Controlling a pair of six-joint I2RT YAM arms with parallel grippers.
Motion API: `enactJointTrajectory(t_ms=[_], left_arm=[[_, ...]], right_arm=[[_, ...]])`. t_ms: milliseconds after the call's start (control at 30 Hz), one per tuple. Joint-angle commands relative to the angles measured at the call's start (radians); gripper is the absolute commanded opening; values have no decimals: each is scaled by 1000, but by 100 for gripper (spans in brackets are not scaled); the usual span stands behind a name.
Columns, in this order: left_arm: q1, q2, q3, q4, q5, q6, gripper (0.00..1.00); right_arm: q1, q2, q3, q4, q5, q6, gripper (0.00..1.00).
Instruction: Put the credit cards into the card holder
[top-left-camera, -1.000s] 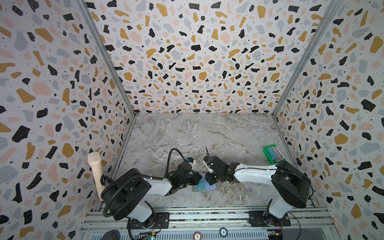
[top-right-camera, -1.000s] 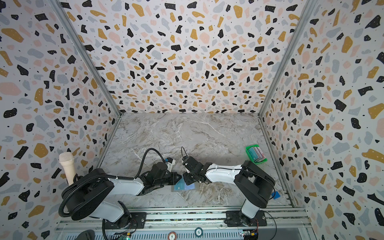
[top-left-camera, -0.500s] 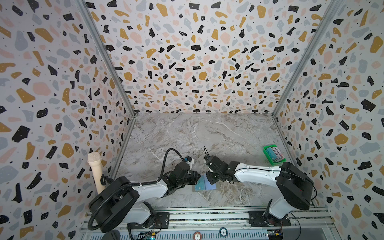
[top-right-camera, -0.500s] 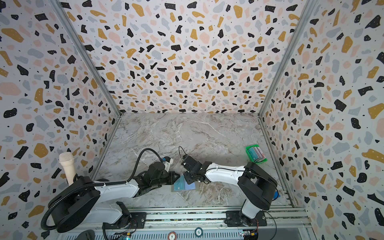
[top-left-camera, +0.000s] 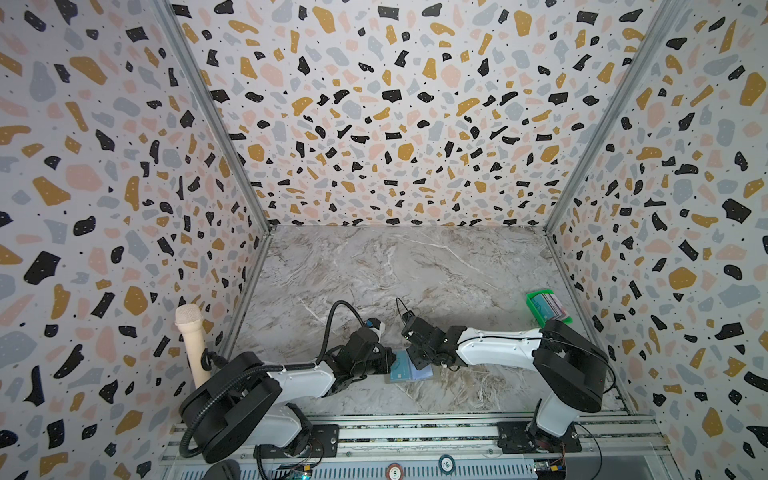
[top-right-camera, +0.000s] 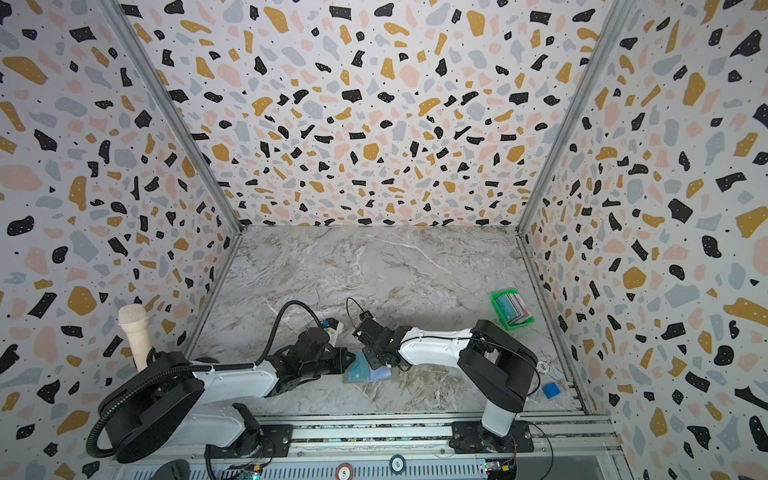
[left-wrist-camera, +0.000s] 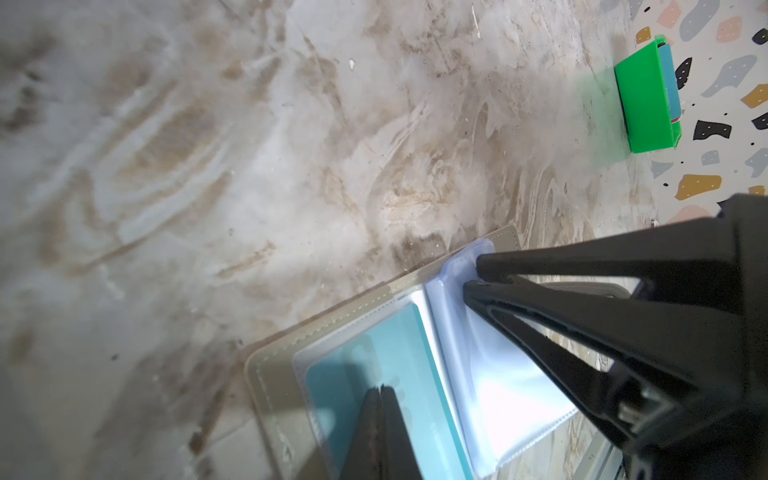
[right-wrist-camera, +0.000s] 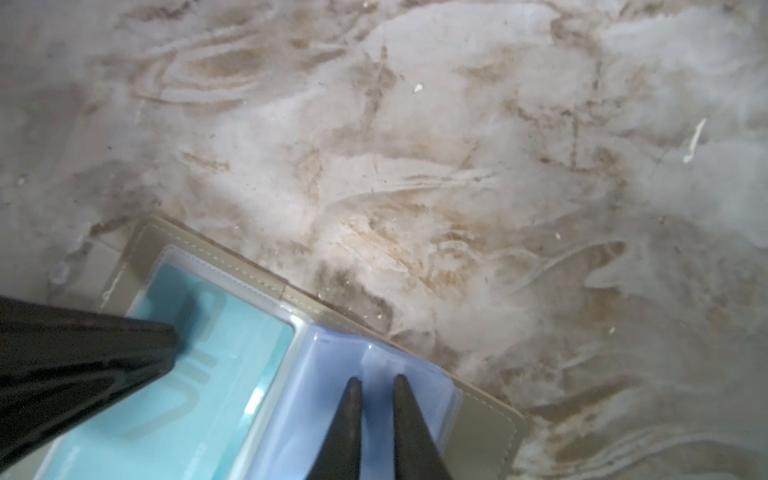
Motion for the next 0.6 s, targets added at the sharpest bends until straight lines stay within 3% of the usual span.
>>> enactJointTrajectory(t_ms=[0,100,567], left_arm=[[-2,22,-7,-16,6,18,0],[-1,22,-6,-9,12,15,0],[-2,74,-3,82,60,-13,0]], right_arm=[[6,30,-24,-95,5,9,6],[7,3,-3,-93,16,0,0],[7,-145,9,-21,-79,21,0]])
